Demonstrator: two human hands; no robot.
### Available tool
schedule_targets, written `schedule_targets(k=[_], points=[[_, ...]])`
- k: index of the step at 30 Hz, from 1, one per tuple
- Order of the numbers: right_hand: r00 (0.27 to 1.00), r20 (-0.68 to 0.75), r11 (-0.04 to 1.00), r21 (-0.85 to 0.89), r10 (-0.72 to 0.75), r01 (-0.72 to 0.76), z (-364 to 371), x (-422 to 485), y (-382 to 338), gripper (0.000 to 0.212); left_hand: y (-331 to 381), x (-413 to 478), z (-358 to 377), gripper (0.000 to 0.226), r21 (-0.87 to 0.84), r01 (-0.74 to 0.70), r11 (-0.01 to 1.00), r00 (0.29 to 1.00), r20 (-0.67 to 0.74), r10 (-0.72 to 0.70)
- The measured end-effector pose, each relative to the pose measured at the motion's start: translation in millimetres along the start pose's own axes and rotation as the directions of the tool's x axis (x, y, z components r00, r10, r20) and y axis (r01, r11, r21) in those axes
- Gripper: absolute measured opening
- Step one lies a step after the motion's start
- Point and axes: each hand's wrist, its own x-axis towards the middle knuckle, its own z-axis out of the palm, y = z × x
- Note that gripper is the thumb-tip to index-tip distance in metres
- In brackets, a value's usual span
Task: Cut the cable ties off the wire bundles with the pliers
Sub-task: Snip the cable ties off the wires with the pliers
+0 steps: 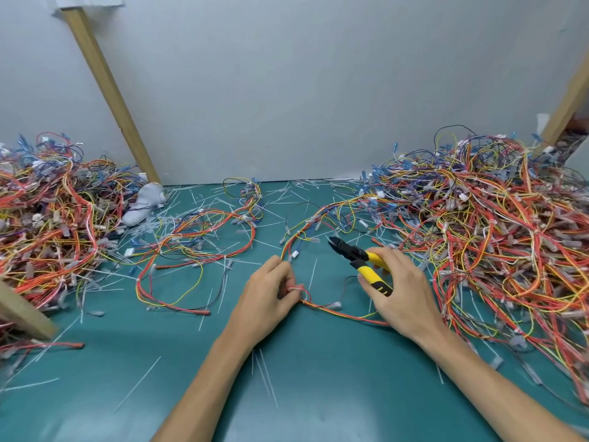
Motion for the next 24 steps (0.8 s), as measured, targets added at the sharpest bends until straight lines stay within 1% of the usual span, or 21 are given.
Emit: schedule_targets(k=[3, 5, 7, 11, 15, 21, 24], points=[[0.998, 0.029, 0.989, -0.136, -0.059, 0.063, -1.5, -1.0, -0.5, 0.047, -1.2, 0.7, -1.0, 0.036, -0.052, -0.026, 0.998, 0.998, -0.061, 0.023], [0.992, 0.065, 0.968, -0.221, -0.106, 0.118, -1.8, -2.3, 0.4, 0.047, -2.8, -0.1, -0.4, 0.040, -0.052, -0.048, 0.998, 0.995, -0.086, 0.043], [0.986, 0.115, 0.950, -0.275, -0.121, 0.149, -2.2, -3.2, 0.9, 0.048, -5.0, -1.6, 0.7, 0.043, -0.033, -0.075, 0.997, 0.993, -0.099, 0.071], [0.976, 0.187, 0.933, -0.318, -0.115, 0.171, -4.6, -2.8, 1.6, 0.053, -7.3, -3.1, 4.4, 0.041, 0.019, -0.111, 0.994, 0.989, -0.096, 0.112], [0.964, 0.245, 0.920, -0.348, -0.098, 0.182, -5.2, -3.7, -0.8, 0.055, -9.5, -4.9, 4.7, 0.038, 0.063, -0.158, 0.985, 0.985, -0.059, 0.162], [0.957, 0.282, 0.924, -0.346, -0.064, 0.164, -1.9, -5.7, -9.6, 0.049, -10.7, -8.0, 5.6, 0.043, 0.057, -0.214, 0.975, 0.976, -0.016, 0.215], [0.958, 0.284, 0.929, -0.342, -0.042, 0.142, 1.3, -7.0, -13.8, 0.045, -11.3, -9.3, 5.2, 0.041, 0.051, -0.225, 0.973, 0.974, -0.013, 0.225]])
